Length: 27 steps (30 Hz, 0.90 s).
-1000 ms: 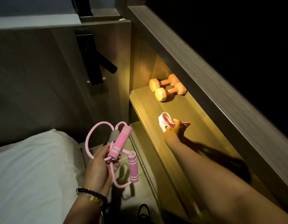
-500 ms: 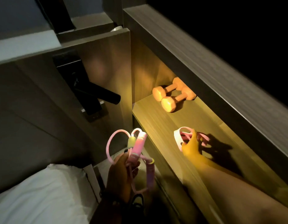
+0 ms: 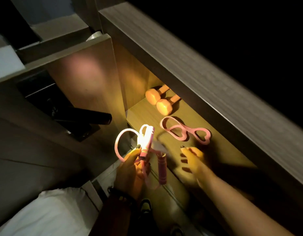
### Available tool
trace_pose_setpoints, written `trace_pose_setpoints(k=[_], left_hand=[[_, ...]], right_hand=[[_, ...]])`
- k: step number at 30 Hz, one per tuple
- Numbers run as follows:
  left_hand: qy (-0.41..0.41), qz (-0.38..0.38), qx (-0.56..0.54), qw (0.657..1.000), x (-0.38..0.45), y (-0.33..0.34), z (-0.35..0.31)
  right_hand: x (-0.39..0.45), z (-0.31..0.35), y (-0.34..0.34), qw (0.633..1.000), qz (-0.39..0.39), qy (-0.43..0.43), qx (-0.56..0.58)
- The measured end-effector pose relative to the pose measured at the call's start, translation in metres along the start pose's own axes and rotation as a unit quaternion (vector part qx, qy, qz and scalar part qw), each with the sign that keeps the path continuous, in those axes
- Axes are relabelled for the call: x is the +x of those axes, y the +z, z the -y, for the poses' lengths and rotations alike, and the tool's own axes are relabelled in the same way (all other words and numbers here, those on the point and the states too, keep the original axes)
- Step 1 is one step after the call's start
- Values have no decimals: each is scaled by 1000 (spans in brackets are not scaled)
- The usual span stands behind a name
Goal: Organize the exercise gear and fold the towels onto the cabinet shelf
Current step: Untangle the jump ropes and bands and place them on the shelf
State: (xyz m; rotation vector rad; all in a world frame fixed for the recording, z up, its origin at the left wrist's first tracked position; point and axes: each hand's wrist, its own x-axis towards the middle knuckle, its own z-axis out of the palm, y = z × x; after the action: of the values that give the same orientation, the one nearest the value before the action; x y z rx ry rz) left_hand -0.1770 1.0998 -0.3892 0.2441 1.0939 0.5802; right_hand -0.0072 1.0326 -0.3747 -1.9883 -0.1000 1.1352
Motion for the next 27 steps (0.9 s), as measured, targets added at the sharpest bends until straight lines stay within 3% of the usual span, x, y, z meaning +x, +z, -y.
trace_pose_setpoints(k=[2, 4, 6, 8, 10, 13, 17, 22, 27], left_hand=[[-21, 46, -19, 999, -1, 0, 4], [-9, 75, -35, 997, -4, -1, 12], [29, 78, -2, 997, -8, -2, 22], [82, 80, 79, 990, -15, -2, 31], [168, 18, 208, 963, -22, 2, 41], [297, -80, 385, 870, -28, 11, 59], [433, -103, 492, 748, -24, 22, 81], [473, -78, 497, 723, -19, 27, 80], [453, -46, 499, 737, -14, 26, 66]], right_hand=[[-16, -8, 2, 986, 136, 96, -29], [-27, -6, 2, 964, 193, 178, -43], [-30, 0, 1, 964, 194, 182, -19], [-37, 7, 0, 973, 172, 155, -7], [-38, 6, -3, 980, 171, 91, -44], [-43, 8, -4, 981, 166, 3, -104], [-39, 5, -3, 951, 78, -192, -229], [-26, 3, -11, 938, 23, -246, -243], [-12, 6, -14, 957, 135, -171, -191]])
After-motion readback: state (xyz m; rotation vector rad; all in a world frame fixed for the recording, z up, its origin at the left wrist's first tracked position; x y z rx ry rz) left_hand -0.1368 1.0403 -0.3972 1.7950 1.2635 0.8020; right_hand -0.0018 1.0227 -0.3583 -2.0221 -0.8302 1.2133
